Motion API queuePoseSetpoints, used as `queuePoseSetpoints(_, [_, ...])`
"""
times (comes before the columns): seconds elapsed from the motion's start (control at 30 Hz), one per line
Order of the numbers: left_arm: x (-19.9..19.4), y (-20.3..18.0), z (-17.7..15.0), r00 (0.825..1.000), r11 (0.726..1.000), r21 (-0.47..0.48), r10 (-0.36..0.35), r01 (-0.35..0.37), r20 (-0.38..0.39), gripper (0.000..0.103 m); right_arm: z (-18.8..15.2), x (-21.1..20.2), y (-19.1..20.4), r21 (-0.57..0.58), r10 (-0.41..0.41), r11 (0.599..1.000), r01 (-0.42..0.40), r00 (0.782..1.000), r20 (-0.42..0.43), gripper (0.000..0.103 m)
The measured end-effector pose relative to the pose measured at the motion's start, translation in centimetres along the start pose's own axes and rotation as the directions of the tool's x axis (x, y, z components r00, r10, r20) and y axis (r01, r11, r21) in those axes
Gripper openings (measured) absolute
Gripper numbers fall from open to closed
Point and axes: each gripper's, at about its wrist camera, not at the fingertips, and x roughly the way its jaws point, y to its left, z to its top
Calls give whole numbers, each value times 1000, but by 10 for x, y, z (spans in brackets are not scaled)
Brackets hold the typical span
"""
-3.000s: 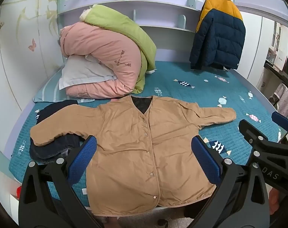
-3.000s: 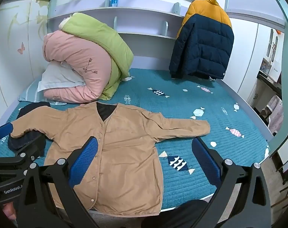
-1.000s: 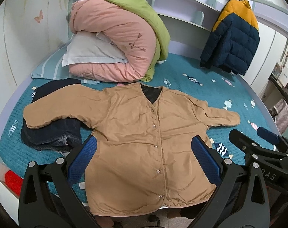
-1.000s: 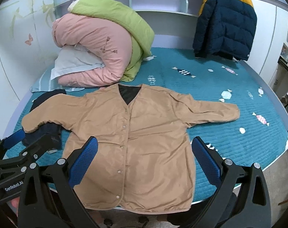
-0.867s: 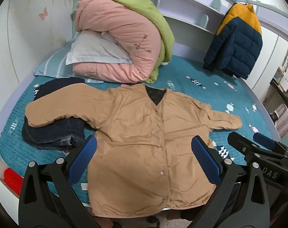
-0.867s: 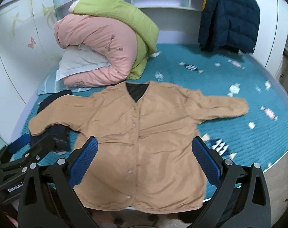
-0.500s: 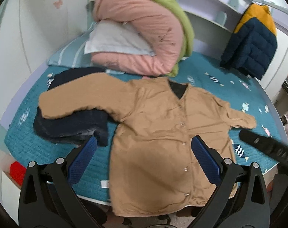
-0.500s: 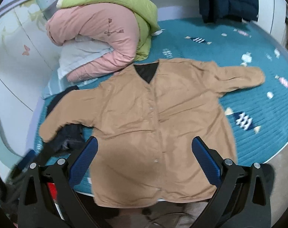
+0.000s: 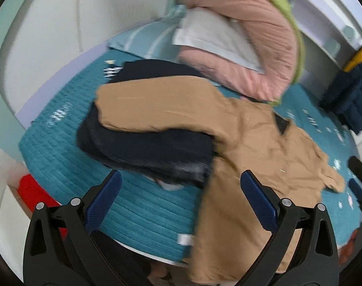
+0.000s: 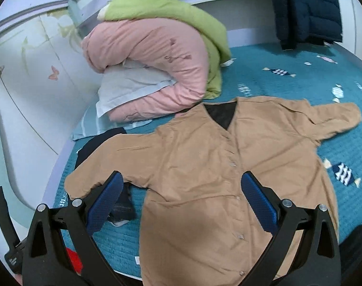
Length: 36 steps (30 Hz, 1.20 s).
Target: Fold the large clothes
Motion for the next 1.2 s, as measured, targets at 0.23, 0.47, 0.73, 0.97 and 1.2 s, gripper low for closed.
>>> queuePoseSetpoints(0.23, [36, 57, 32, 997, 983, -168, -78, 74, -18, 99, 6, 67, 36, -210, -4, 977, -22, 993, -119, 72])
queuePoseSetpoints(0.47, [87, 93, 59, 977, 940, -311, -181, 139, -111, 59, 8, 133, 54, -301, -64, 954, -3, 975, -212, 36])
queuePoseSetpoints(0.73, [124, 121, 66, 966, 891, -444, -190, 96, -174, 57, 13, 187, 68, -324, -33, 943, -75, 948, -317, 22])
queuePoseSetpoints(0.97, [155, 150, 62, 936, 797, -590, -296, 132, -190, 59, 10, 239, 76, -293, -30, 950, -109, 901, -433, 20])
queuePoseSetpoints(1.2, [175, 160, 57, 935, 779, -616, -293, 113, -198, 14, -19, 308, 66, -222, -35, 969, -109, 829, -558, 18])
